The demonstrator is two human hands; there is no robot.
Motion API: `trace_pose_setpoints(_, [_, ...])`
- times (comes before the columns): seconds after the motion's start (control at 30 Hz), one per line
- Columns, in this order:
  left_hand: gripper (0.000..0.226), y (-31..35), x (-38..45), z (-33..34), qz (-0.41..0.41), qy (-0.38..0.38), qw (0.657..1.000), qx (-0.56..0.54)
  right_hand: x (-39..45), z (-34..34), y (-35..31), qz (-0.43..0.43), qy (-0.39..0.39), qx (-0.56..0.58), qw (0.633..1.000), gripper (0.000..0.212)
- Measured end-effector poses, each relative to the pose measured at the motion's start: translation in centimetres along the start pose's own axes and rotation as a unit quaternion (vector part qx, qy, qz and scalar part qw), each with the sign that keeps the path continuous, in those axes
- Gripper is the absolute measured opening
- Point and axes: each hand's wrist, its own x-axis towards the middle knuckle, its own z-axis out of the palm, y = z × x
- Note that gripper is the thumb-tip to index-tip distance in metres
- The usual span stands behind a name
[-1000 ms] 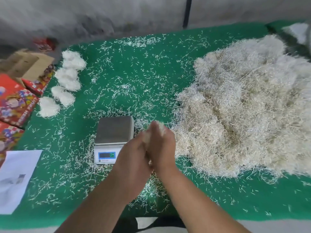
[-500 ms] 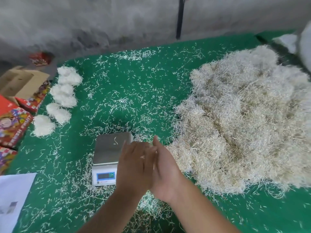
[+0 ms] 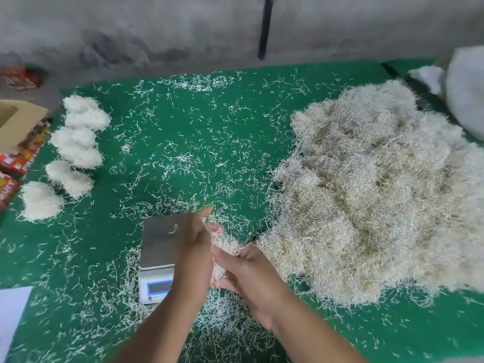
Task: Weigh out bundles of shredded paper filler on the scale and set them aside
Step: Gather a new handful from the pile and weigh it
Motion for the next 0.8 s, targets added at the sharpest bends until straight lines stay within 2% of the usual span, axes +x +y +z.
trace_pose_setpoints(0.07, [0.037, -1.2, 0.3, -1.3, -0.058, -0.024, 0.997, -0.052, 1.0, 0.9, 0.7, -0.011, 0.046, -0.062, 0.997, 0.048])
trace_pose_setpoints(0.13, [0.021, -2.1, 0.6, -3.0, -0.125, -0.038, 0.987, -0.095, 2.1, 2.0, 1.0, -0.022, 0.071, -0.082, 0.994, 0.05])
trace_pose_setpoints(0.2, [0.06, -3.0, 0.9, -5.2, -0.158, -0.068, 0.978, -0.12, 3.8, 3.0, 1.2, -0.018, 0.088, -0.087, 0.992, 0.035])
trace_pose_setpoints(0.23, [0.074, -3.6, 1.0, -6.3, -0.158, -0.069, 0.978, -0.114, 4.7, 3.5, 1.2, -0.006, 0.089, -0.091, 0.992, 0.037])
trace_pose_setpoints(0.27, [0.078, -4.1, 1.1, -7.3, -0.156, -0.072, 0.98, -0.102, 5.7, 4.0, 1.3, 0.012, 0.095, -0.096, 0.991, 0.043])
trace_pose_setpoints(0.3, [0.075, -4.6, 1.1, -8.4, -0.152, -0.077, 0.981, -0.094, 6.8, 4.5, 1.2, 0.027, 0.096, -0.111, 0.989, 0.045])
trace_pose_setpoints(0.4, [0.044, -6.0, 1.7, -11.2, -0.164, -0.06, 0.978, -0.109, 9.5, 6.5, 1.2, 0.051, 0.073, -0.178, 0.98, 0.043])
trace_pose_setpoints(0.47, [0.042, -7.7, 2.8, -12.7, -0.16, -0.023, 0.982, -0.097, 11.1, 7.6, 1.6, 0.063, 0.055, -0.213, 0.973, 0.043])
trace_pose_setpoints(0.57, [0.045, -9.9, 5.1, -14.3, -0.175, 0.025, 0.983, -0.058, 13.5, 8.6, 2.2, 0.062, 0.051, -0.242, 0.967, 0.024])
trace_pose_setpoints(0.67, [0.048, -11.6, 7.6, -15.0, -0.195, 0.004, 0.981, -0.012, 15.4, 9.0, 2.7, 0.061, 0.063, -0.279, 0.956, 0.008])
trace_pose_setpoints(0.8, [0.041, -12.6, 10.4, -14.7, -0.189, -0.011, 0.982, 0.014, 17.5, 8.8, 3.1, 0.064, 0.089, -0.274, 0.956, 0.03])
